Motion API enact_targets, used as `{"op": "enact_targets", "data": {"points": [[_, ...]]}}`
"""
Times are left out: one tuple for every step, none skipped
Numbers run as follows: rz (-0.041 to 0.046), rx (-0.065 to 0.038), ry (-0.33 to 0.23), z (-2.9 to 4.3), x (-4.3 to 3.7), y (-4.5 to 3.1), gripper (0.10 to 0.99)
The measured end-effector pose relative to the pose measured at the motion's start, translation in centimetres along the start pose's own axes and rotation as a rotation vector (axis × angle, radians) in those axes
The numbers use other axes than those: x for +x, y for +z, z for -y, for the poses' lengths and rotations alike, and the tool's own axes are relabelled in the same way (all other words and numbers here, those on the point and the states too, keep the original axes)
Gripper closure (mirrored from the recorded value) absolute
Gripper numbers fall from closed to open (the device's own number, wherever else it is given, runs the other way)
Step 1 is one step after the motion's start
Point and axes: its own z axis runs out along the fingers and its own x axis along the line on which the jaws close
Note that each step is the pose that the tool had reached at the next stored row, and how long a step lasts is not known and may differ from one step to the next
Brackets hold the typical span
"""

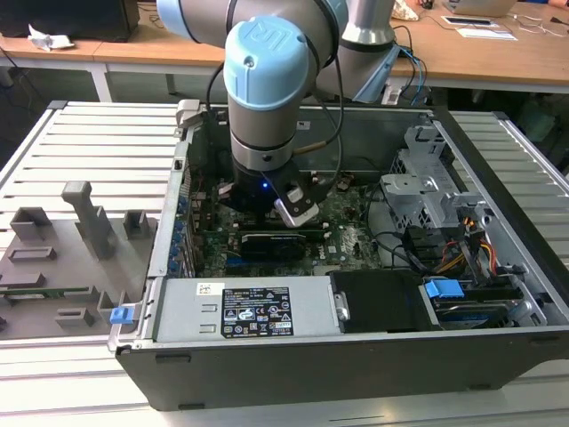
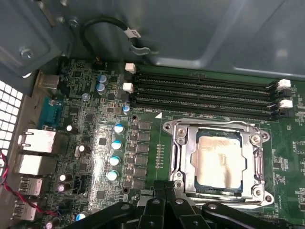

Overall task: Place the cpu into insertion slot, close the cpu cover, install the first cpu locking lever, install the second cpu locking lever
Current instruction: 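Install the second cpu locking lever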

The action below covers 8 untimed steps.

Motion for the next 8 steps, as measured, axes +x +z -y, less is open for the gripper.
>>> {"op": "enact_targets", "data": {"points": [[-0.0001,0.0,0.0,-0.04,0.0,-0.18,0.98],[-0.0001,0.0,0.0,-0.09,-0.01,-0.39,0.98],[-0.0001,0.0,0.0,-0.15,-0.02,-0.62,0.98],[-0.0001,0.0,0.0,-0.2,-0.02,-0.81,0.98],[-0.0001,0.0,0.0,-0.26,-0.03,-1.02,0.98],[-0.0001,0.0,0.0,-0.37,-0.05,-1.45,0.98],[-0.0001,0.0,0.0,-0.52,-0.07,-2.01,0.98],[-0.0001,0.0,0.0,-0.62,-0.08,-2.35,0.98]]}}
